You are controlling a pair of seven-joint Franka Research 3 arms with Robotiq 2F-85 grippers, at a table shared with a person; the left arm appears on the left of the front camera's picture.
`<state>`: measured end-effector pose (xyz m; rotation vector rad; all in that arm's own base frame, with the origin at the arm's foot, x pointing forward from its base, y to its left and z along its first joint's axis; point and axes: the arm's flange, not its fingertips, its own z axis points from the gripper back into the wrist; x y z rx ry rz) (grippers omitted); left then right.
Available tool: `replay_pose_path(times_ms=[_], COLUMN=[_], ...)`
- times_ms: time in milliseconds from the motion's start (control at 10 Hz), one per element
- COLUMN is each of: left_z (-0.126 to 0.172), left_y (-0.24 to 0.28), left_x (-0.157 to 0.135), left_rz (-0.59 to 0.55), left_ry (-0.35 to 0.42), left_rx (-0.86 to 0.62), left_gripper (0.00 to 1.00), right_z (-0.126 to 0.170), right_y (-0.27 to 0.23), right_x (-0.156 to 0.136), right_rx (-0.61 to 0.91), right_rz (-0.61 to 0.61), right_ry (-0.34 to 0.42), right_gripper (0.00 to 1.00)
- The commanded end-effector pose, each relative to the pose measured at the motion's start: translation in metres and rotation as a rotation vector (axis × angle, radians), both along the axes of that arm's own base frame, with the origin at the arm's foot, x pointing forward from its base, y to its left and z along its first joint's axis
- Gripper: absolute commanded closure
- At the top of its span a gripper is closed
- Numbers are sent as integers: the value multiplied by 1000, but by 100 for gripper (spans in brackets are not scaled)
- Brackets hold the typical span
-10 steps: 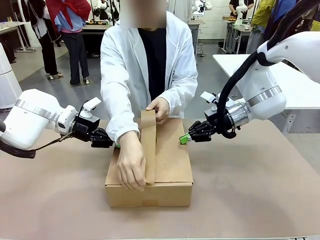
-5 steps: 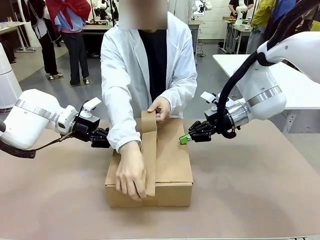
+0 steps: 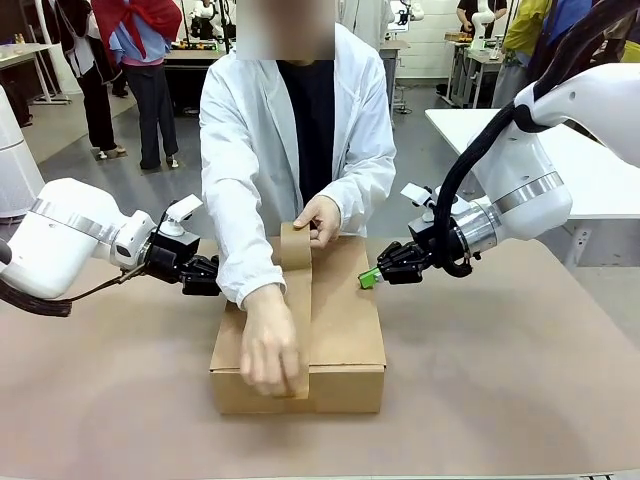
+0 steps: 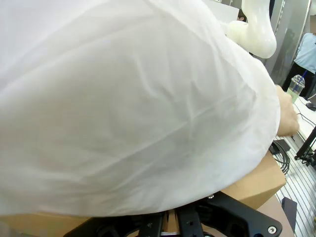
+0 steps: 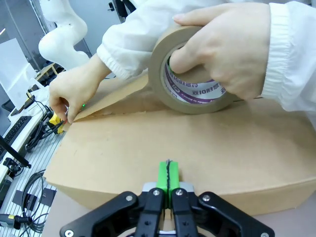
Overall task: Wrap the clocks to prevent damage.
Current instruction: After the human seals the box with tape, release both hands from the side flaps of the Package Box.
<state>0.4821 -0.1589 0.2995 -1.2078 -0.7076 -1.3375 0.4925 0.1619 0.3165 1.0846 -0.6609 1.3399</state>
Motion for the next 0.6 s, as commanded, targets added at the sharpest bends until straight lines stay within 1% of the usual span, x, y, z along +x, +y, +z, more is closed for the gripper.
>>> replay_pose_path(times_ms=[0,500], left_z=[-2,-2], left_y=[0,0], left_x=[-1,-1], left_rz=[5,5], left_ry=[-3,-3], left_rx=[0,0], left_gripper=[99,99], right_z=[-3,-3], right_y=[5,5], right_x=[1,1], right_rx=[-3,-3], right_rz=[-18,-18], right_ry=[-3,-3], right_gripper=[99,99])
